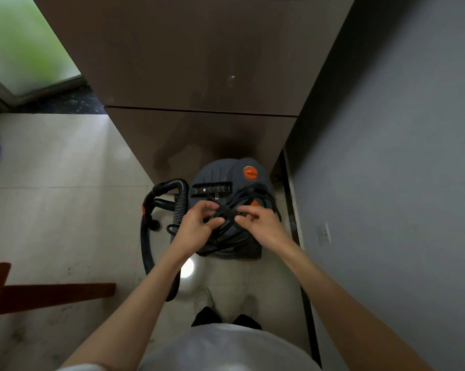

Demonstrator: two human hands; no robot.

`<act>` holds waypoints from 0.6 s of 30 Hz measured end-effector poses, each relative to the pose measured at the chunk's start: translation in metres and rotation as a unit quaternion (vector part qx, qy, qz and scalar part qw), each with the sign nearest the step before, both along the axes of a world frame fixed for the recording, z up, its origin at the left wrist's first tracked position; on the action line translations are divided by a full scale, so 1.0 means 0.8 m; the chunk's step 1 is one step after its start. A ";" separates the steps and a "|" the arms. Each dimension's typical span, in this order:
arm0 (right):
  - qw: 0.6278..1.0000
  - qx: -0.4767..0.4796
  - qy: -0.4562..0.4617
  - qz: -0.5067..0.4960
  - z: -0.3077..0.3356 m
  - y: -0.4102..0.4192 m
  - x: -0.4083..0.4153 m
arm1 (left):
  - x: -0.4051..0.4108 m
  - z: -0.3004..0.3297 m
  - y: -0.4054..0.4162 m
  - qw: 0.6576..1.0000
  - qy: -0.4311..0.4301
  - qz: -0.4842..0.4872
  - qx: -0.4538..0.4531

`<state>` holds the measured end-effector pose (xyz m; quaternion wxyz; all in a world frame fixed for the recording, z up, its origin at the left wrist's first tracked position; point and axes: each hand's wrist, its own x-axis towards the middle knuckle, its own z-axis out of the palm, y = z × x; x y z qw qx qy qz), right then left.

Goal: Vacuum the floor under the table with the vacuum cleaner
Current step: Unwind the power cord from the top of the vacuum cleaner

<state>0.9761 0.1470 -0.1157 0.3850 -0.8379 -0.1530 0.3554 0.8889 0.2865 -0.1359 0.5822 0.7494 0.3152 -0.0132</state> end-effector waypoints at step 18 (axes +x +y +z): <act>0.996 0.055 -0.064 -0.031 0.035 0.008 0.041 | -0.013 -0.004 -0.012 0.999 0.029 -0.024 -0.025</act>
